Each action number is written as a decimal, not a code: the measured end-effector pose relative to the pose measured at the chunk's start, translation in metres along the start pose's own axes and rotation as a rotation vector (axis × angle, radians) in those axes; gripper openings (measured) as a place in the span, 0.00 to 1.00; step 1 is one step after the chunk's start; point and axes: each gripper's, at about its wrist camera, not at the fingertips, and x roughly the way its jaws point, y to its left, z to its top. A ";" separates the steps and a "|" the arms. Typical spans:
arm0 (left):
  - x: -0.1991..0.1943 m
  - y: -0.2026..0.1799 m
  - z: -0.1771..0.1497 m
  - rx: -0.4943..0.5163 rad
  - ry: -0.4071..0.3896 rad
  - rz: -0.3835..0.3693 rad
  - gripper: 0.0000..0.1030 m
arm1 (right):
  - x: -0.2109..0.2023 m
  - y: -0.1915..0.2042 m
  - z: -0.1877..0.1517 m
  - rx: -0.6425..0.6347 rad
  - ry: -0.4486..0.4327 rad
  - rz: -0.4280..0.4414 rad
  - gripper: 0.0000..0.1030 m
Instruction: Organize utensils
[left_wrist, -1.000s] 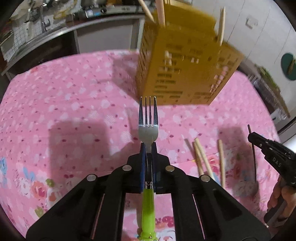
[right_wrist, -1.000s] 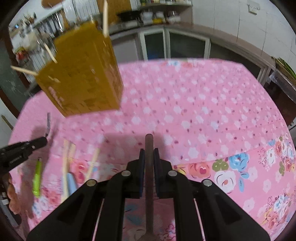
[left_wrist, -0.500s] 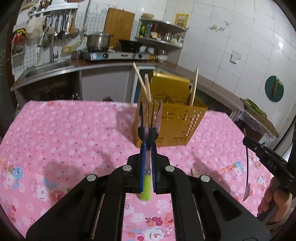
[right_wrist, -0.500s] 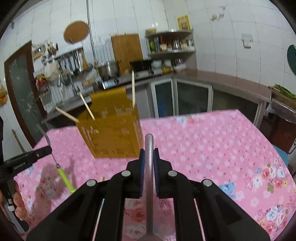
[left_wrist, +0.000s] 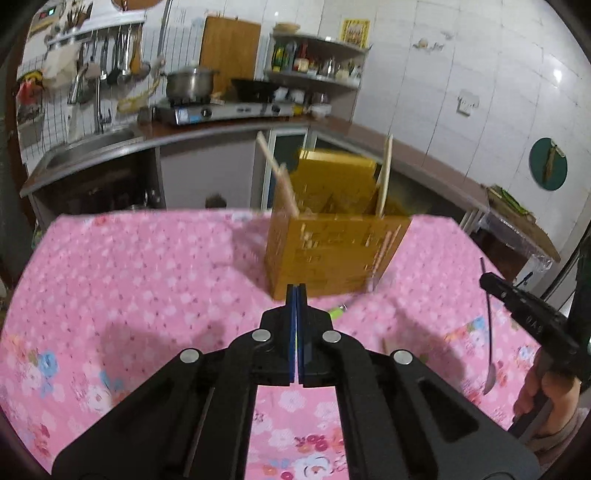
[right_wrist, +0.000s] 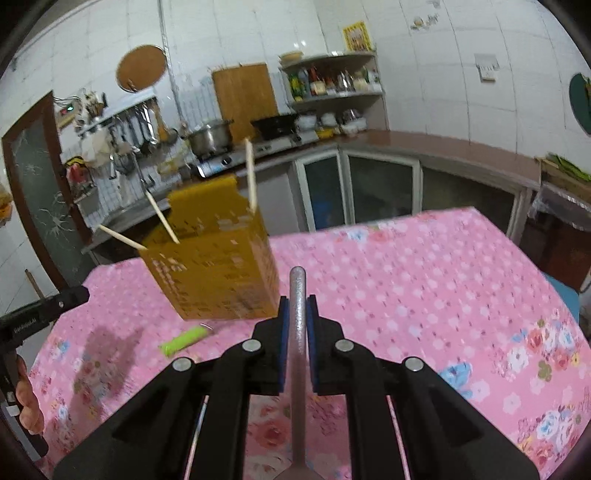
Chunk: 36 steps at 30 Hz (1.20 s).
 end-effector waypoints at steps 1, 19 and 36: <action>0.008 0.002 -0.006 0.001 0.030 -0.004 0.00 | 0.003 -0.004 -0.003 0.004 0.014 -0.006 0.09; 0.078 -0.024 -0.061 -0.045 0.354 -0.078 0.24 | 0.051 -0.043 -0.044 0.034 0.273 -0.094 0.09; 0.116 -0.059 -0.060 -0.037 0.435 -0.034 0.21 | 0.055 -0.053 -0.056 0.031 0.332 -0.109 0.09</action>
